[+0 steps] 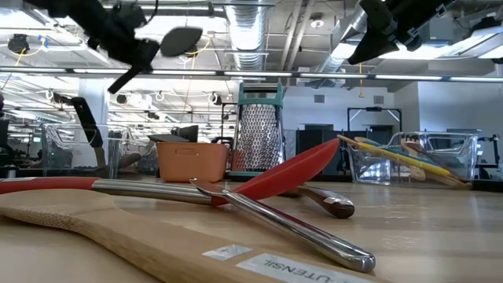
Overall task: Pick & Place Kitchen Items
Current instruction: Put the plastic spatula into the left transparent bin
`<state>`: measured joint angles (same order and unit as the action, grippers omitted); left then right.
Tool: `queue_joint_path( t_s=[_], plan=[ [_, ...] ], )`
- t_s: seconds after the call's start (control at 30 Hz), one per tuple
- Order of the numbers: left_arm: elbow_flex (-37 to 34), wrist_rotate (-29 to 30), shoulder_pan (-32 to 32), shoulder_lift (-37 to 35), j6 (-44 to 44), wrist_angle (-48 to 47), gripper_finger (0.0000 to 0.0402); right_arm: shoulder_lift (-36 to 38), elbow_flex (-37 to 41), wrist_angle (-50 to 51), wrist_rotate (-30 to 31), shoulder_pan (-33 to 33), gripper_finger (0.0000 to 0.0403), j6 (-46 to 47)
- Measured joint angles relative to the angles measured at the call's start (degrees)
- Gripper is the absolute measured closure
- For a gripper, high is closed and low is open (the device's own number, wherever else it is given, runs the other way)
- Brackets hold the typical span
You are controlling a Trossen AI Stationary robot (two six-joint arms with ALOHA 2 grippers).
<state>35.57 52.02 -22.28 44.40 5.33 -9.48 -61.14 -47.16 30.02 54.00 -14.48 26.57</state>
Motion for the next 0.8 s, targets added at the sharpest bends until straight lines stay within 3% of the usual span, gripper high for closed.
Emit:
queue_joint_path(
  t_s=[0.1,0.43,0.8],
  plan=[
    [-0.4,-5.8,-5.7,0.0,-4.7,-5.7,0.0325,0.0,0.0,0.0,0.0,0.0,0.0401,0.0],
    [-10.8,-14.7,-20.7,0.0,-9.7,-6.0,0.0325,0.0,0.0,0.0,0.0,0.0,0.0401,-0.1],
    [-15.9,-23.9,-30.6,0.0,-13.2,-4.0,0.0323,0.0,0.0,0.0,0.0,0.0,0.0401,-0.1]
  ],
)
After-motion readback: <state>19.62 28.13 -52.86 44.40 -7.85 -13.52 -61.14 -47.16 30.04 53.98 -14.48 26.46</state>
